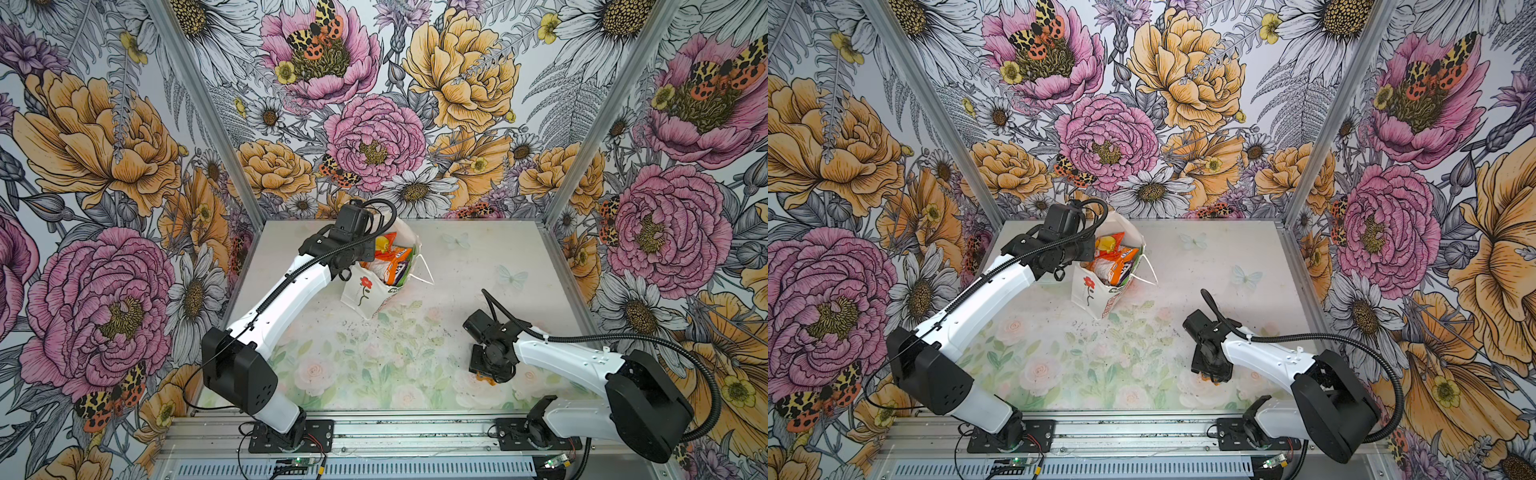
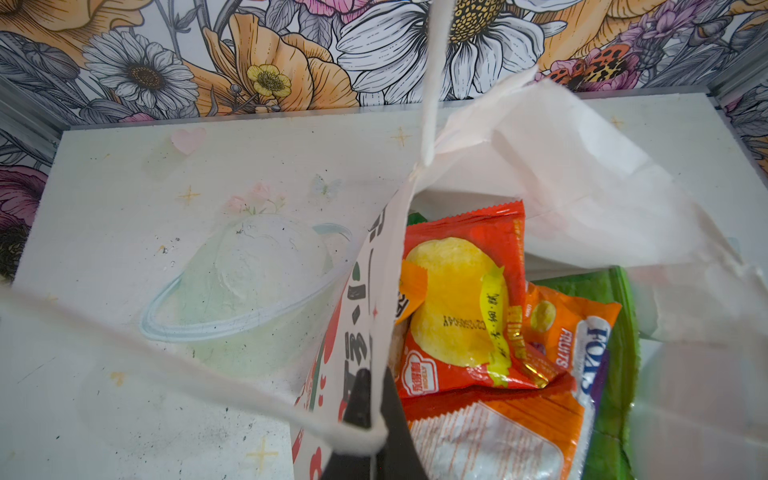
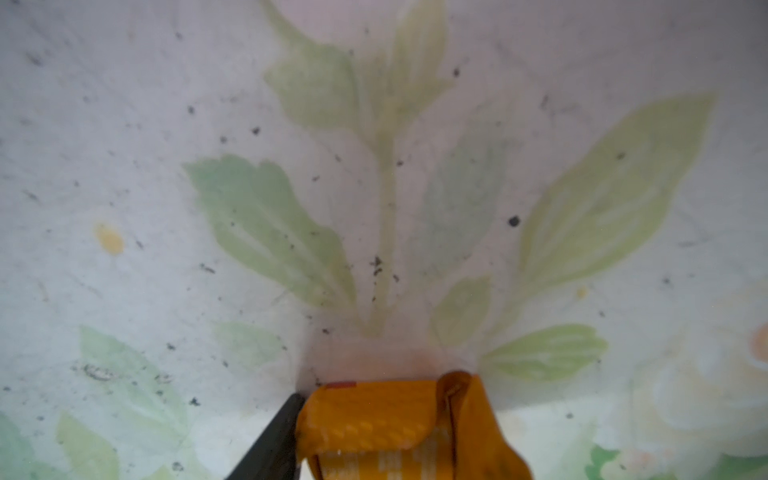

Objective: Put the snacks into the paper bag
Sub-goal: 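Lower the right gripper onto the orange wafer packet and close on it, then lift the orange wafer packet with the right gripper over the paper bag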

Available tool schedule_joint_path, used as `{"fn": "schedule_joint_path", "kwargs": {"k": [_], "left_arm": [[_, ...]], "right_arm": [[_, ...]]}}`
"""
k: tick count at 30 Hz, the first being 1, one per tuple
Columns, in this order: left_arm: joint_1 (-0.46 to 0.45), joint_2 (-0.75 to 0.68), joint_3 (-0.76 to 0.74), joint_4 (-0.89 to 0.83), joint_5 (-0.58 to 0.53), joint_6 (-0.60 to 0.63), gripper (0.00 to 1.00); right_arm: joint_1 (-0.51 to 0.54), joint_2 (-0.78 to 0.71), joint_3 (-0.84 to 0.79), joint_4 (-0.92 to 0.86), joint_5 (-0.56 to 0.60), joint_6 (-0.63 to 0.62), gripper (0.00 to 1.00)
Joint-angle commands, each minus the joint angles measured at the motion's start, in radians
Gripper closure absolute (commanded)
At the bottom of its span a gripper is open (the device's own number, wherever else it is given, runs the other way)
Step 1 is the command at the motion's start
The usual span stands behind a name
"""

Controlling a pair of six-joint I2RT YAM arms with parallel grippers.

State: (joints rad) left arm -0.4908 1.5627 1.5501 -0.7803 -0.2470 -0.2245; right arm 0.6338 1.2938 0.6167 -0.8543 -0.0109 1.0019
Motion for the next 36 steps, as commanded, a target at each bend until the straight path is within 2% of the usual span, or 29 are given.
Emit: {"fn": "schedule_joint_path", "kwargs": {"k": [1, 4, 12, 19, 25, 31, 36], "left_arm": [[-0.013, 0.013, 0.018, 0.044, -0.003, 0.017, 1.00], [-0.012, 0.012, 0.019, 0.044, -0.005, 0.019, 1.00], [-0.013, 0.010, 0.019, 0.044, -0.003, 0.017, 1.00], [-0.013, 0.000, 0.019, 0.044, -0.006, 0.017, 1.00], [-0.013, 0.003, 0.020, 0.044, -0.002, 0.015, 1.00], [-0.014, 0.003, 0.021, 0.044, -0.005, 0.016, 1.00], [-0.012, 0.002, 0.022, 0.043, 0.000, 0.016, 1.00]], "right_arm": [[0.011, 0.022, 0.007, 0.051, -0.006, -0.005, 0.51], [0.013, 0.026, 0.005, 0.054, -0.006, -0.005, 0.59], [0.018, -0.006, 0.010, 0.089, -0.025, -0.024, 0.68], [0.018, -0.144, 0.002, 0.103, 0.004, 0.067, 0.72], [0.011, -0.189, 0.044, 0.103, 0.024, 0.029, 0.72], [-0.019, -0.183, 0.215, 0.096, 0.012, -0.026, 0.72], [-0.049, -0.120, 0.505, 0.075, 0.041, -0.135, 0.72]]}}
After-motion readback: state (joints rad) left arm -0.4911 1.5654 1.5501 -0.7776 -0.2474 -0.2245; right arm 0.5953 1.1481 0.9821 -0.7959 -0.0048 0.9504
